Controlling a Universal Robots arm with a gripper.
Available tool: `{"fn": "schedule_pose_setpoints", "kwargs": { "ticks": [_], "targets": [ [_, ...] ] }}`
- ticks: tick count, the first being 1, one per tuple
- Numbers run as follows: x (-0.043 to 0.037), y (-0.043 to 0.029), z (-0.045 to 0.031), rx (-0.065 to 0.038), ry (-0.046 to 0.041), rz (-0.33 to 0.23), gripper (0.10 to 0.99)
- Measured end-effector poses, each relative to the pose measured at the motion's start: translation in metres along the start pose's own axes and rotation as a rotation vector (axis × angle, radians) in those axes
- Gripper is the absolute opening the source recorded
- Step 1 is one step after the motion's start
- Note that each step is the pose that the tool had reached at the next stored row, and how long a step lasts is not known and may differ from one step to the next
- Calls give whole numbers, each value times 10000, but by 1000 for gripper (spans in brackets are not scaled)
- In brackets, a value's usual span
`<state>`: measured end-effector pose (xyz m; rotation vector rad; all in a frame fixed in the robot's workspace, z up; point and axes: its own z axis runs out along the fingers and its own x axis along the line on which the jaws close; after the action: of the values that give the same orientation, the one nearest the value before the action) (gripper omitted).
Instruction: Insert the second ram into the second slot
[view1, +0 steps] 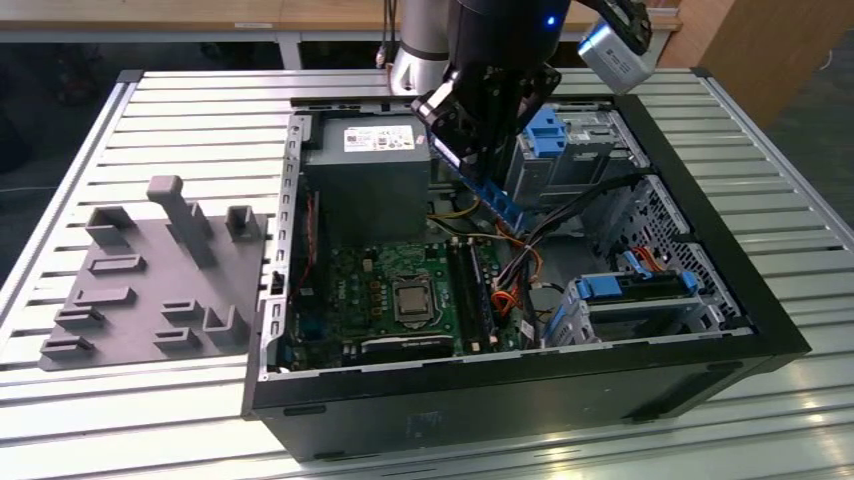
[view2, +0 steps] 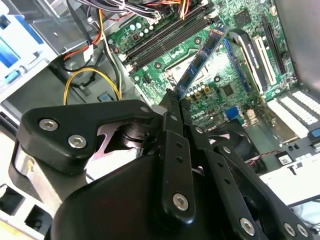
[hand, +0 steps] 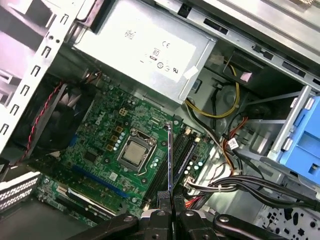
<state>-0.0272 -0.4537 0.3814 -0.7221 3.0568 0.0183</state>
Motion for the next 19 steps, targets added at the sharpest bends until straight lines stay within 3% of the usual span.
{"fn": "schedule_pose_setpoints", "kwargs": {
  "ticks": [19],
  "targets": [
    [0,0,1,34,-5,1737,133]
  ]
}}
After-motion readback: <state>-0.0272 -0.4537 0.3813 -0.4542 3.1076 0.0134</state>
